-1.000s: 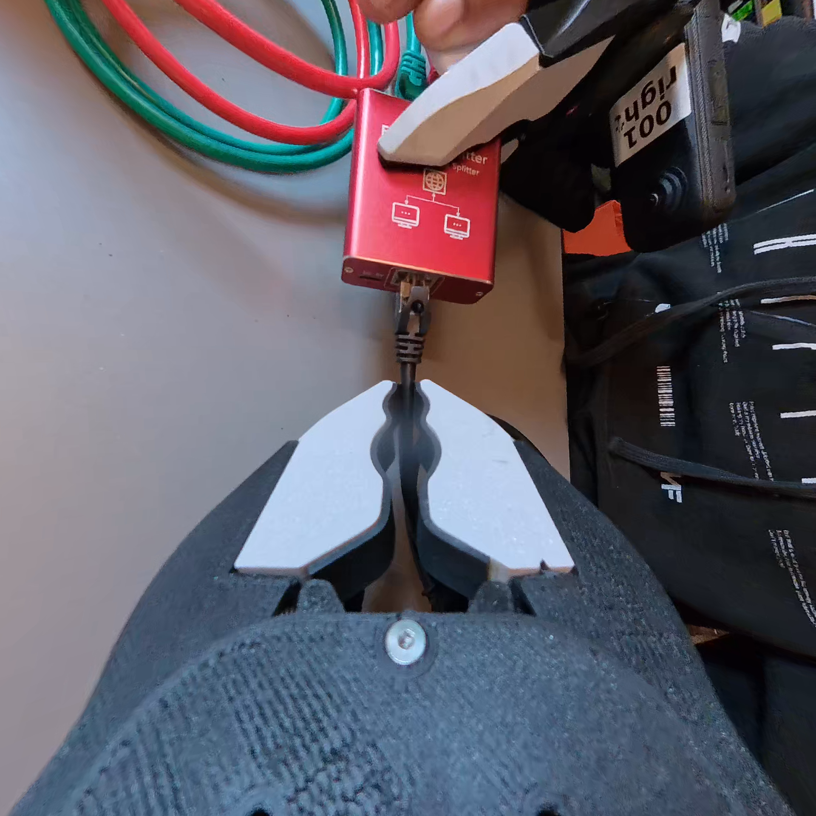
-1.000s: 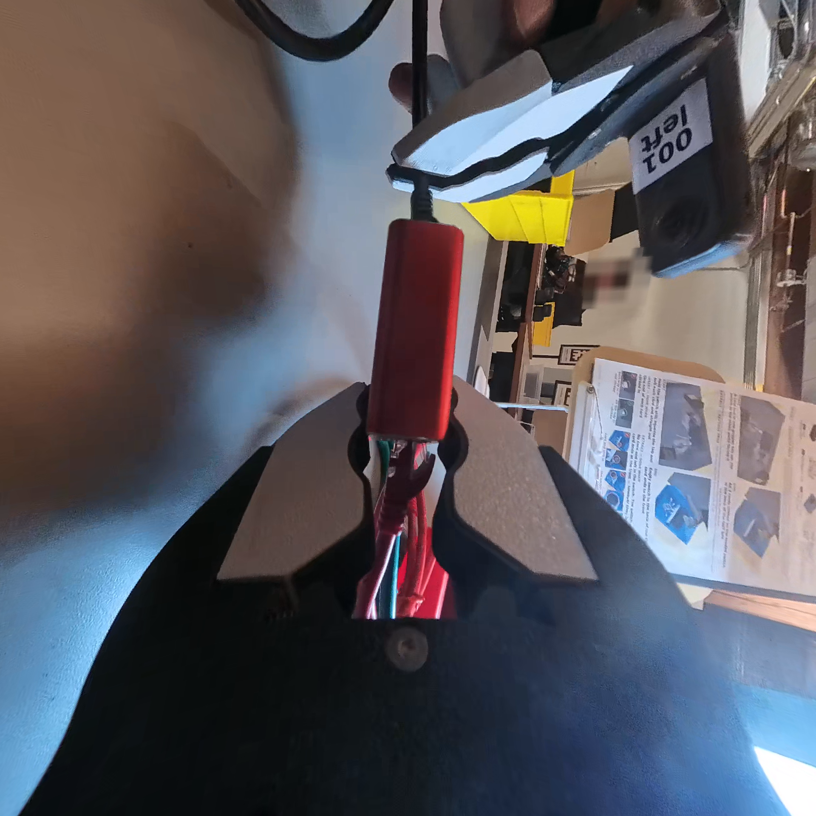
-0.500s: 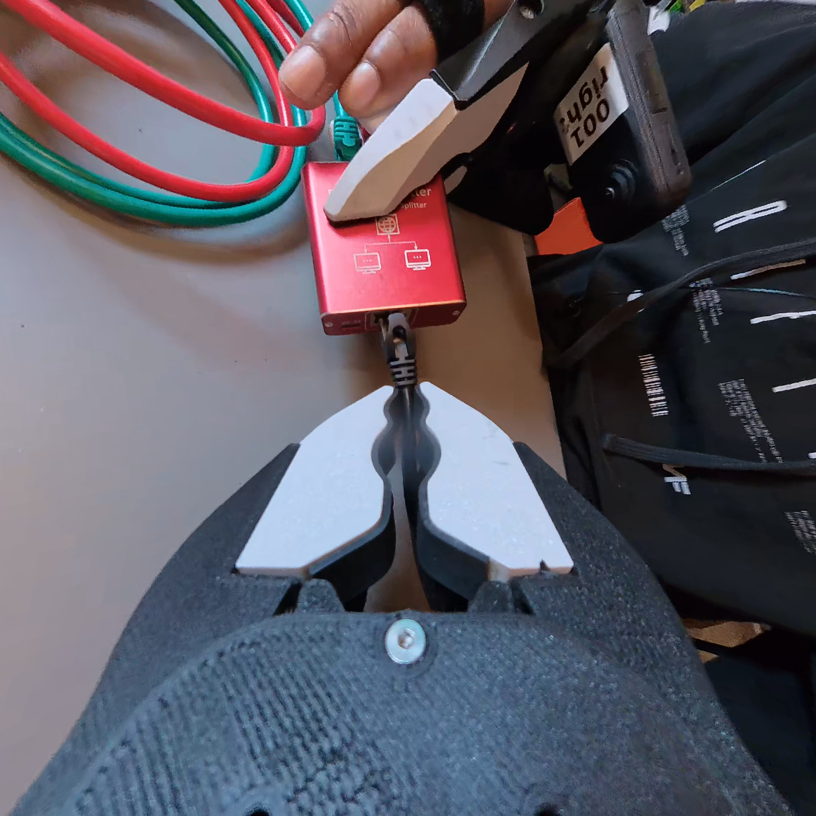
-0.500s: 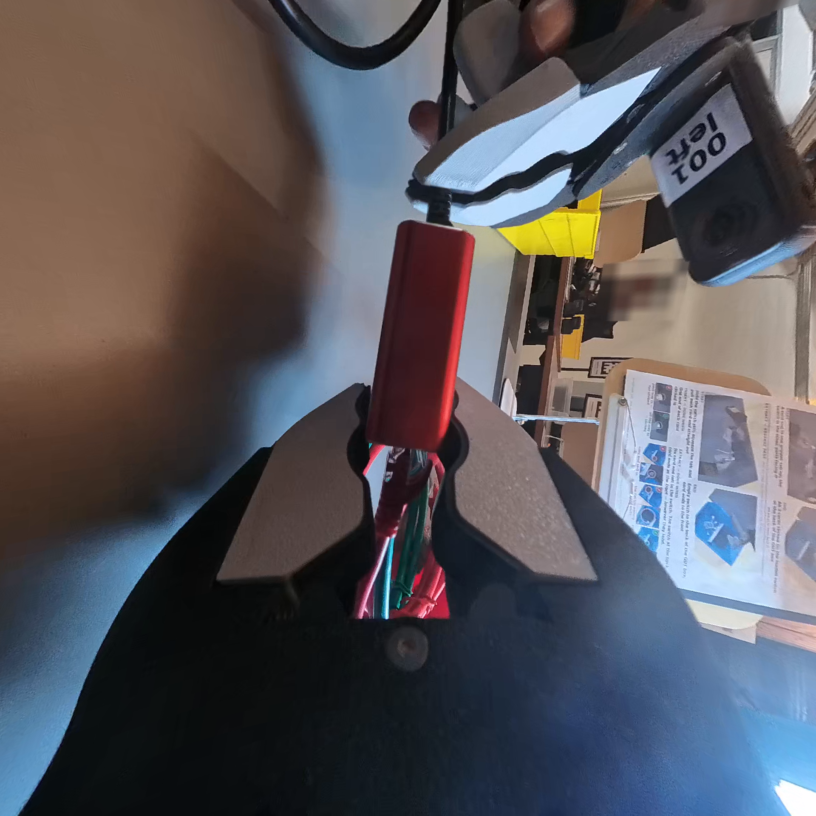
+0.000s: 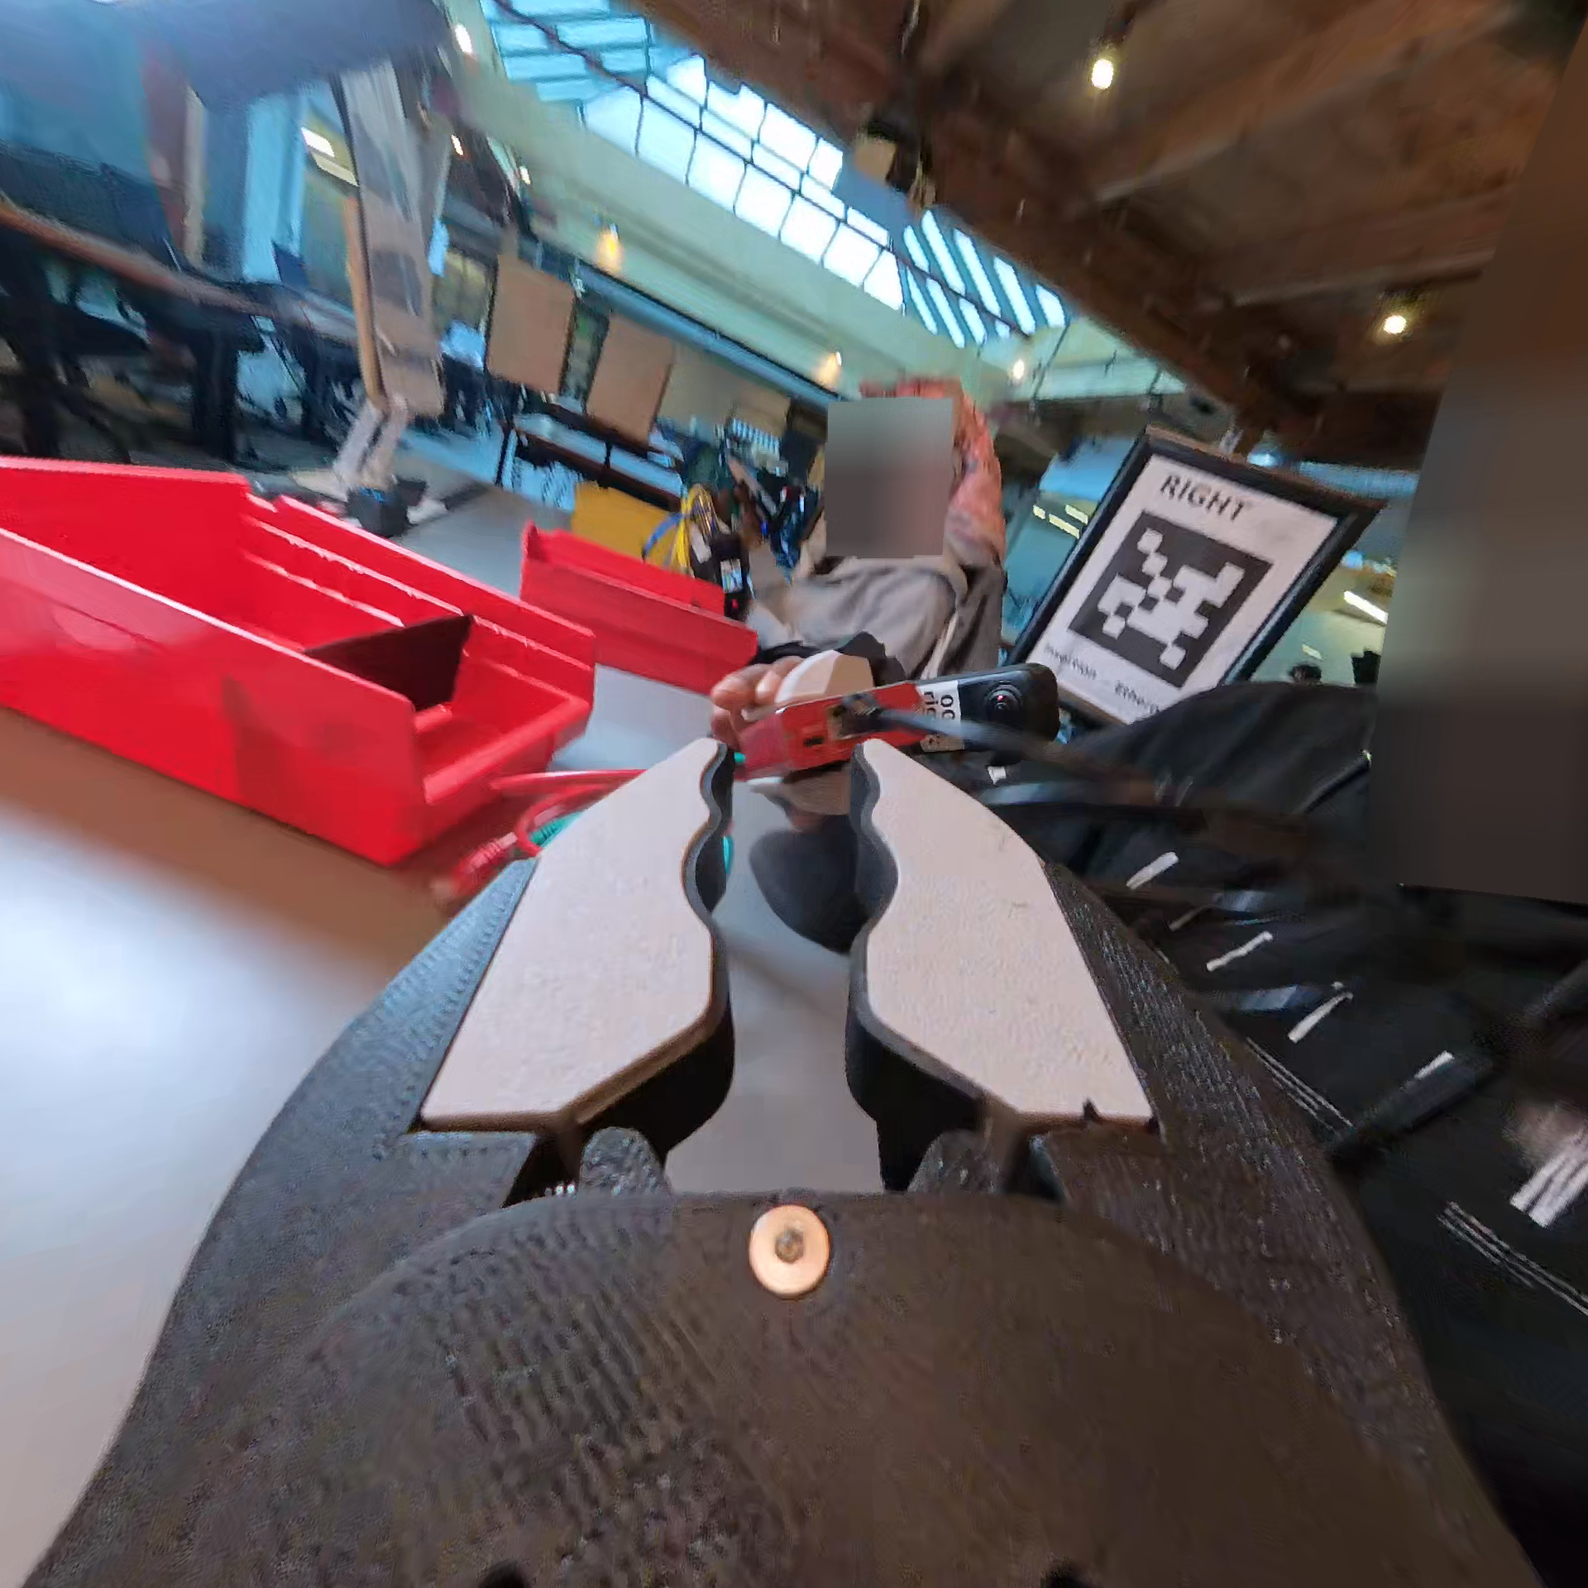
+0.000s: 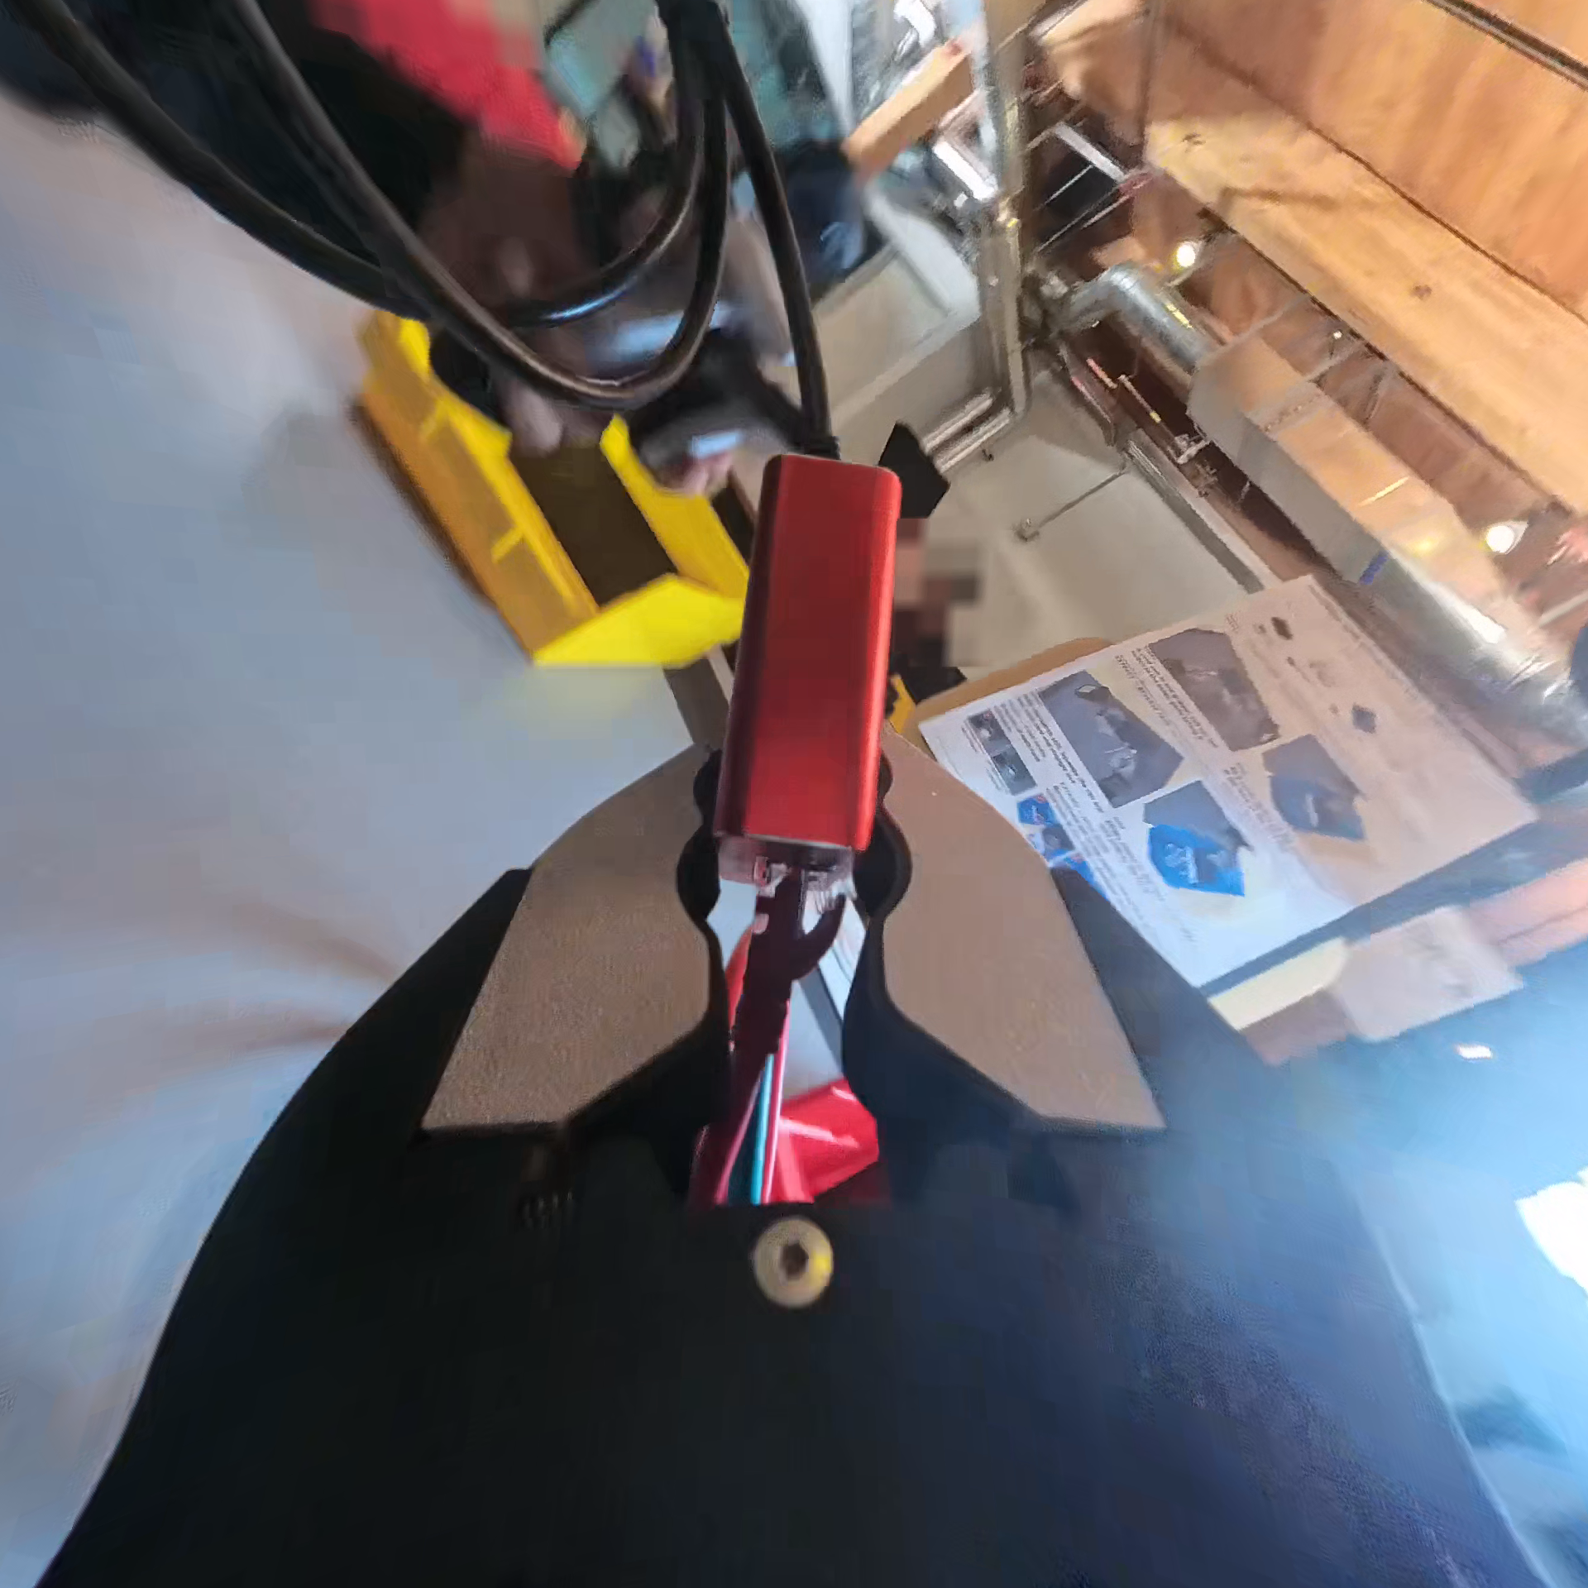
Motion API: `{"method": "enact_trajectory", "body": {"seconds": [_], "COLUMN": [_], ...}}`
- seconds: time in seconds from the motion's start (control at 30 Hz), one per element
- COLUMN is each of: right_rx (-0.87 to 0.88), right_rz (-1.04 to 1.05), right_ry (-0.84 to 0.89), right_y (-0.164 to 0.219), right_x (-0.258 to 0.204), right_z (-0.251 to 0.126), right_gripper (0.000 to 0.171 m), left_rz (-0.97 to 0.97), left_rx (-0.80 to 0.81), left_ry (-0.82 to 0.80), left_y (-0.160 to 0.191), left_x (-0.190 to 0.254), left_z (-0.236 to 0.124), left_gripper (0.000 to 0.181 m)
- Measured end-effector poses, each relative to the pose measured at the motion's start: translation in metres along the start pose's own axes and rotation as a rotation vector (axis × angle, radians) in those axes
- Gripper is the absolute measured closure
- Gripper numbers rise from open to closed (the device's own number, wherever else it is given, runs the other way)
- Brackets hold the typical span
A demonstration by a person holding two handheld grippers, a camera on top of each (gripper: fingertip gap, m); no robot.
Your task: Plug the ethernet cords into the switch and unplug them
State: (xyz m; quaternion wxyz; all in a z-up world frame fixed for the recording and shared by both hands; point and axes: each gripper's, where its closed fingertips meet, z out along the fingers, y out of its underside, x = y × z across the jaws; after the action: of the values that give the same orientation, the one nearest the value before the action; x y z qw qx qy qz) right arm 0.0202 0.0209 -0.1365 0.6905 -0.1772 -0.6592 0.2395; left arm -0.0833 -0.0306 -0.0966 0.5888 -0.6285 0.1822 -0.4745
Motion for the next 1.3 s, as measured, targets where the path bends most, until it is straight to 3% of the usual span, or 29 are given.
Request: {"method": "enact_trajectory", "body": {"seconds": [0.1, 0.27, 0.37, 0.47, 0.57, 0.77, 0.87, 1.0, 1.2, 1.3], "right_rx": [0.138, 0.336, 0.346, 0.324, 0.159, -0.068, -0.263, -0.293, -0.388, -0.356], "right_rz": [0.280, 0.716, 0.874, 0.957, 0.948, 0.695, 0.546, 0.559, 0.450, 0.407], "right_ry": [-0.014, -0.107, -0.207, -0.309, -0.401, -0.486, -0.611, -0.779, -0.839, -0.801], "right_y": [-0.021, -0.042, -0.042, -0.040, -0.022, -0.012, -0.004, -0.018, -0.012, -0.020], "right_x": [0.019, 0.032, 0.015, -0.004, -0.014, 0.022, 0.012, -0.012, -0.029, -0.011], "right_z": [-0.003, 0.000, 0.009, 0.013, 0.015, -0.006, -0.007, -0.003, 0.008, 0.012], "right_gripper": [0.144, 0.143, 0.143, 0.143, 0.139, 0.127, 0.117, 0.124, 0.144, 0.144], "left_rz": [0.012, 0.215, 0.293, 0.270, 0.270, 0.343, 0.349, 0.356, 0.410, 0.480], "left_rx": [0.038, -0.090, -0.079, -0.092, -0.224, -0.529, -0.620, -0.749, -0.779, -0.640], "left_ry": [-0.053, -0.011, 0.024, 0.021, -0.075, -0.313, -0.298, -0.341, -0.337, -0.332], "left_y": [0.002, 0.029, 0.029, 0.038, 0.051, 0.059, 0.065, 0.083, 0.086, 0.066], "left_x": [-0.014, 0.011, 0.030, 0.031, 0.016, -0.006, 0.001, -0.001, 0.005, 0.007], "left_z": [0.003, 0.068, 0.098, 0.104, 0.097, 0.082, 0.086, 0.085, 0.084, 0.087], "left_gripper": [0.156, 0.144, 0.141, 0.154, 0.154, 0.154, 0.154, 0.154, 0.155, 0.154]}}
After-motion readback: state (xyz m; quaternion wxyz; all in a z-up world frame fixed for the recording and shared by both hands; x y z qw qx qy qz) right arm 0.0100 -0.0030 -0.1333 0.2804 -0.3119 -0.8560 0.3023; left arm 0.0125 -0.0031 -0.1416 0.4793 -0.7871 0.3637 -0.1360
